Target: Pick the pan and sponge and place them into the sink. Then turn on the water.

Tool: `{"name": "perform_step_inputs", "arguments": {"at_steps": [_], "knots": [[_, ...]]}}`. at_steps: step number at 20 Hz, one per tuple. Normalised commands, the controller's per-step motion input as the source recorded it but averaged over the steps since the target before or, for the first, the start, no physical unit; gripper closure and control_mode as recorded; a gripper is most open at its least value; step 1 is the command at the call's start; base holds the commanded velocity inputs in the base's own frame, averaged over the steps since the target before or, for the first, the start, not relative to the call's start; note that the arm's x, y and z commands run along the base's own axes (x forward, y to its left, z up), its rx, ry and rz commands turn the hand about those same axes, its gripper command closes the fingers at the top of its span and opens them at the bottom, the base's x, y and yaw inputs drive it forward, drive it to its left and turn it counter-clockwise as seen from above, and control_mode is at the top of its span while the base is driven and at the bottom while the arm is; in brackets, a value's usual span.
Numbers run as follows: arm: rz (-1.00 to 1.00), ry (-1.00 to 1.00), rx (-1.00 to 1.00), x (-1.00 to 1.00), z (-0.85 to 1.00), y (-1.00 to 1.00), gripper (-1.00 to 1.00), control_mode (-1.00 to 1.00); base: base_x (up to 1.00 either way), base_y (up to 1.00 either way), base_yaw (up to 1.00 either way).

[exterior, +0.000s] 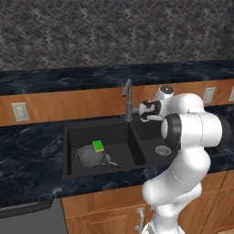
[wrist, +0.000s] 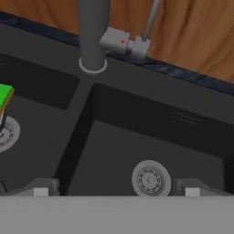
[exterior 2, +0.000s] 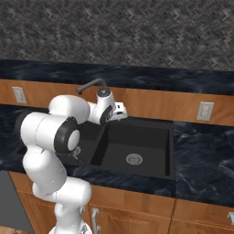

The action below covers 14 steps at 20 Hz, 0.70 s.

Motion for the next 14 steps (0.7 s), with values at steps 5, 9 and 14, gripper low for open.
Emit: {"name": "perform_step_inputs", "arguments": {"at_steps": [5,9,14], "knots": [[0.00,-0.02,0.01,0.26,0.24,-0.14,-1.00,-1.00,0.00,0.00,0.00],[0.00,-0.01,0.00,0.31,0.05,-0.01,-1.00,-1.00,0.00,0.00,0.00],[0.00,0.00,0.01,0.35,0.00,0.00,-1.00,-1.00,0.00,0.00,0.00]]}}
